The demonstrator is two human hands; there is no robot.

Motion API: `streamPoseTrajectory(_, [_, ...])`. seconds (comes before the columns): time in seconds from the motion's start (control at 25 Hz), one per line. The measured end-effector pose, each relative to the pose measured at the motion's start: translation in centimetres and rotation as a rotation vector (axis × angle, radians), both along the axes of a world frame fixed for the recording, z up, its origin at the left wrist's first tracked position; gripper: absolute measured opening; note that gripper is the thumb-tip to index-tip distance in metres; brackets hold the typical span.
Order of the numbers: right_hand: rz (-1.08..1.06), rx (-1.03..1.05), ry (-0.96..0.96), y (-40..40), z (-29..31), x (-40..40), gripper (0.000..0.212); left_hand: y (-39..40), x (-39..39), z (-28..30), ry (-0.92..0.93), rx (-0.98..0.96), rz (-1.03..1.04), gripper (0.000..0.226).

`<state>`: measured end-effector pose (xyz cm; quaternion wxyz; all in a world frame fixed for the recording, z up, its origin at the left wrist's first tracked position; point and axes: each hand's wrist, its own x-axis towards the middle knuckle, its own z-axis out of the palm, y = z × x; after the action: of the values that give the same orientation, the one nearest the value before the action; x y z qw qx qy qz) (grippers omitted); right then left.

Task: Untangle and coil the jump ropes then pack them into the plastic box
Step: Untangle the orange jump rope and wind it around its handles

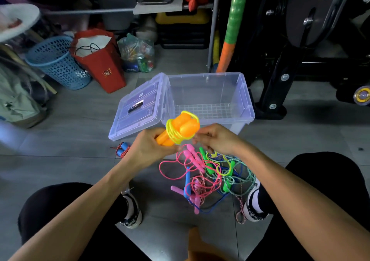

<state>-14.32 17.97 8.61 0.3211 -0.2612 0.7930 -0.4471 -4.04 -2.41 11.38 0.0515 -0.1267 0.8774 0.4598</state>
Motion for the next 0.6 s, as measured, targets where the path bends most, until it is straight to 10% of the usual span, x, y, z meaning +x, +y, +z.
streamPoseTrajectory(0.28, [-0.123, 0.083, 0.083, -0.3, -0.7, 0.5, 0.037, -0.1, 0.5, 1.3, -0.058, 0.642, 0.052, 0.014])
streamPoseTrajectory(0.48, [0.141, 0.259, 0.283, -0.9, 2.1, 2.2, 0.042, -2.4, -0.6, 0.0, 0.029, 0.086, 0.408, 0.02])
streamPoseTrajectory(0.6, [0.301, 0.279, 0.492, -1.1, 4.5, 2.9, 0.036, -1.6, -0.7, -0.9, -0.079, -0.453, 0.129, 0.009])
